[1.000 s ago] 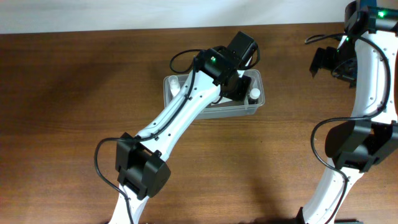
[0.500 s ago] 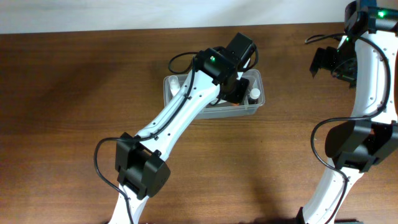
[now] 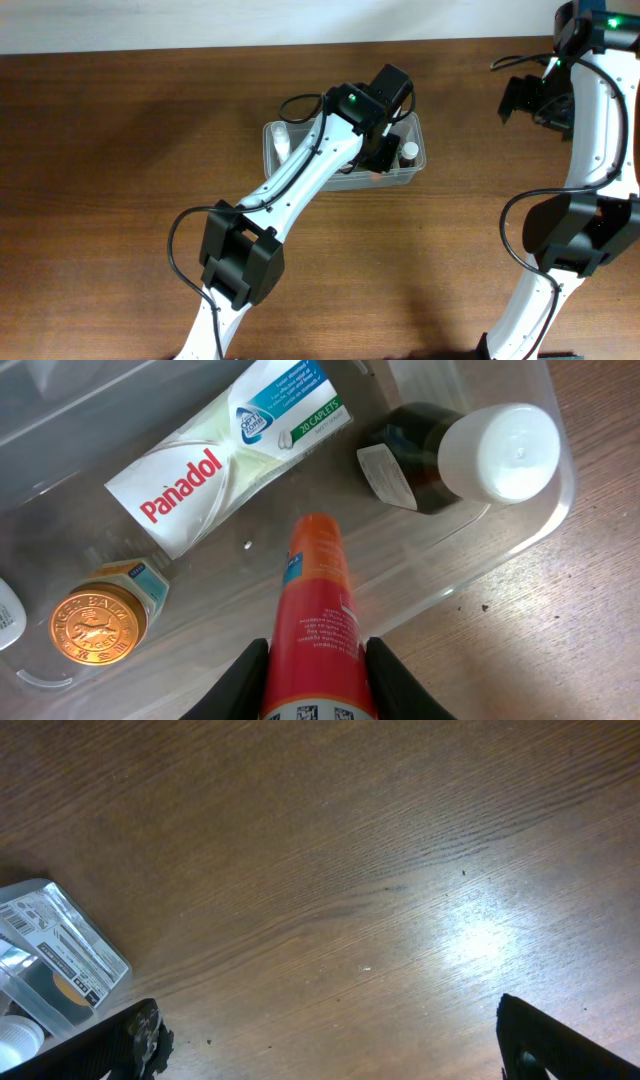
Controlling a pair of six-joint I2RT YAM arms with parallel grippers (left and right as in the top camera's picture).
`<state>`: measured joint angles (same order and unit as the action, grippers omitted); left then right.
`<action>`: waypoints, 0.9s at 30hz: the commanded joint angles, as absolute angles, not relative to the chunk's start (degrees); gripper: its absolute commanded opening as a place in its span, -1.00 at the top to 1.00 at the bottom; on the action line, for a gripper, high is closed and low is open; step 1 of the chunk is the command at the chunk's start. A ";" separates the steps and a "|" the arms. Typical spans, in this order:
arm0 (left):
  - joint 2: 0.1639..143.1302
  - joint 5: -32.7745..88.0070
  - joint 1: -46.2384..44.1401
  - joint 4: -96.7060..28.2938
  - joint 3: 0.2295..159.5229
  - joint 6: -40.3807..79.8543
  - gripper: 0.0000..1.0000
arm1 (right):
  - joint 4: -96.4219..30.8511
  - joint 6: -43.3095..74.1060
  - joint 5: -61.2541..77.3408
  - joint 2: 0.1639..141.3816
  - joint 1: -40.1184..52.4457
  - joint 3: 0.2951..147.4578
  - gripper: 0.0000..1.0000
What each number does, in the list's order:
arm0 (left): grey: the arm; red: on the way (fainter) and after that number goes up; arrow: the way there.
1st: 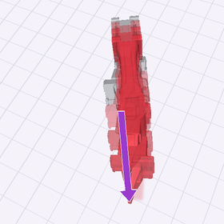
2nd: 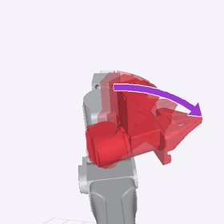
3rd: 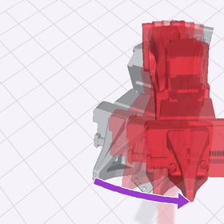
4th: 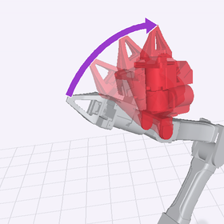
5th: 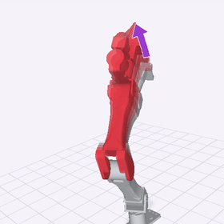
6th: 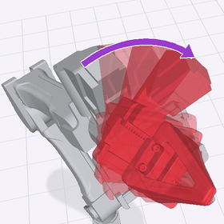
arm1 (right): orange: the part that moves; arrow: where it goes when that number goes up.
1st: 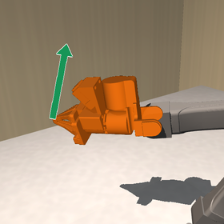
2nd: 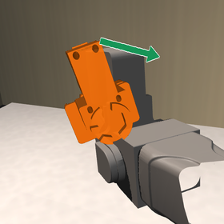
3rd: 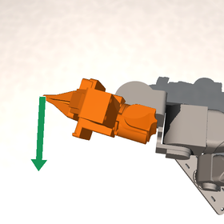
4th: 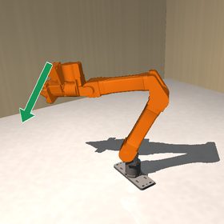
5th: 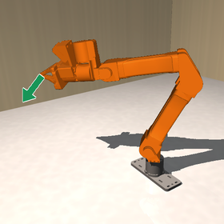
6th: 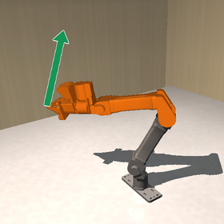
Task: Pack container
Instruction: 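Lower the orange tube upright into the container's right side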
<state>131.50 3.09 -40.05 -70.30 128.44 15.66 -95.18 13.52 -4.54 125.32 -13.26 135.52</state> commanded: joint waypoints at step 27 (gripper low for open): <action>131.20 4.32 -39.86 -65.49 128.51 13.63 0.30 | -95.15 14.00 -5.19 125.14 -13.58 135.55 -0.97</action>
